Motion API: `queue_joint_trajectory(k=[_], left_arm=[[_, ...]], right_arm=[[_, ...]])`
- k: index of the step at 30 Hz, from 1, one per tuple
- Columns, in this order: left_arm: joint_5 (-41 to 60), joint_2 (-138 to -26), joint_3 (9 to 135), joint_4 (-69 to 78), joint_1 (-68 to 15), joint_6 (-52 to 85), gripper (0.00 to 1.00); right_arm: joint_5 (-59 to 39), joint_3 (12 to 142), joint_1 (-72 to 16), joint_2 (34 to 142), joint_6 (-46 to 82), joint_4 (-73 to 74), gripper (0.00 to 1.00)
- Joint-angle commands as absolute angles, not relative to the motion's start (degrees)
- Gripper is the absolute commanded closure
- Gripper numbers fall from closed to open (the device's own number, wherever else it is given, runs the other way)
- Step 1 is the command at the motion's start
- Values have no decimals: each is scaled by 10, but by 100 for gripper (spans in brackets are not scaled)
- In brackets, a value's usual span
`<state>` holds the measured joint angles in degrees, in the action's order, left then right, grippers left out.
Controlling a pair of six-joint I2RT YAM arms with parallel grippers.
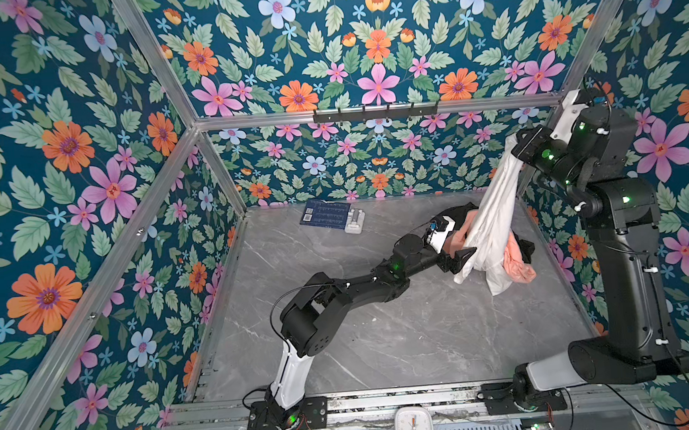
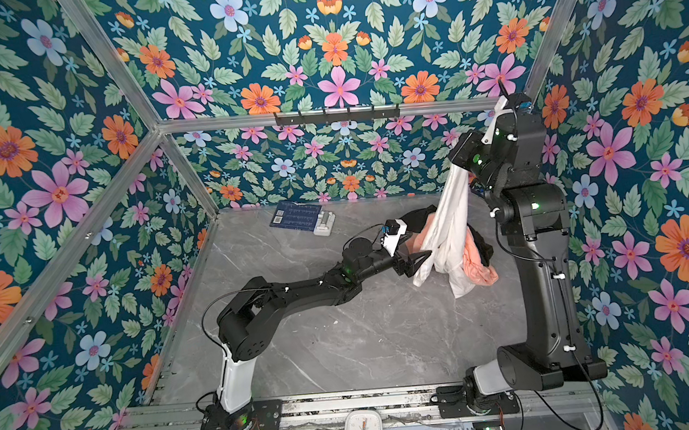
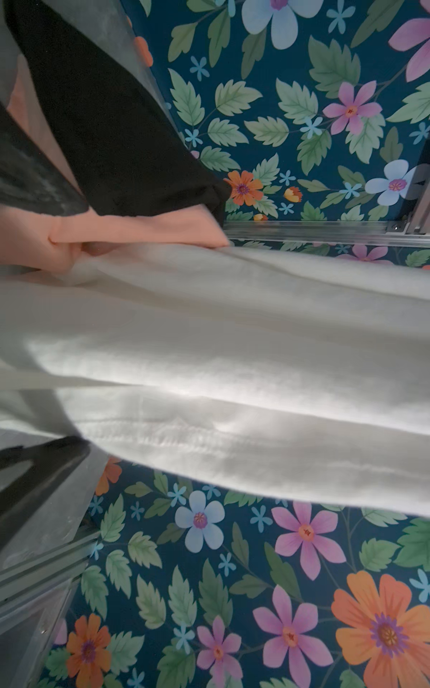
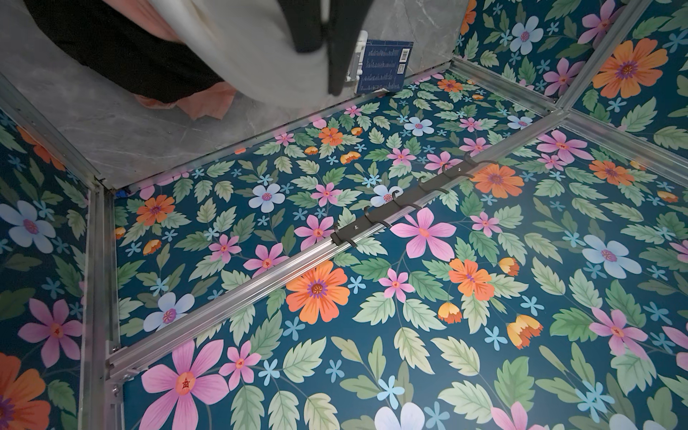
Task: Pick out a specific cloth from the pile
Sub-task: 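Reach the left gripper to the hanging white cloth and grasp its lower part, then hold the white cloth with both grippers and lift it clear of the pile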
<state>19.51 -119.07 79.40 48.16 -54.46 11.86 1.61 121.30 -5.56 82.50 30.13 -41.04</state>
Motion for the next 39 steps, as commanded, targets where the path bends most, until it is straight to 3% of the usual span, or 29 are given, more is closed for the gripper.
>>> queue_joint_trajectory(k=[1,3,14,17,39], left_arm=[[203,-1210,822,473,-548,116,11],[206,-1221,834,472,-547,122,19],[209,-1218,845,459,-549,136,84],[200,-1208,841,457,-550,136,98],[187,-1171,911,428,-561,134,100]], right_arm=[[19,1209,-56,819,306,-358,100],[20,1209,-56,818,305,-361,100],[26,1176,-55,795,300,-348,100],[27,1172,-56,791,299,-348,100],[81,1191,-56,778,258,-338,100]])
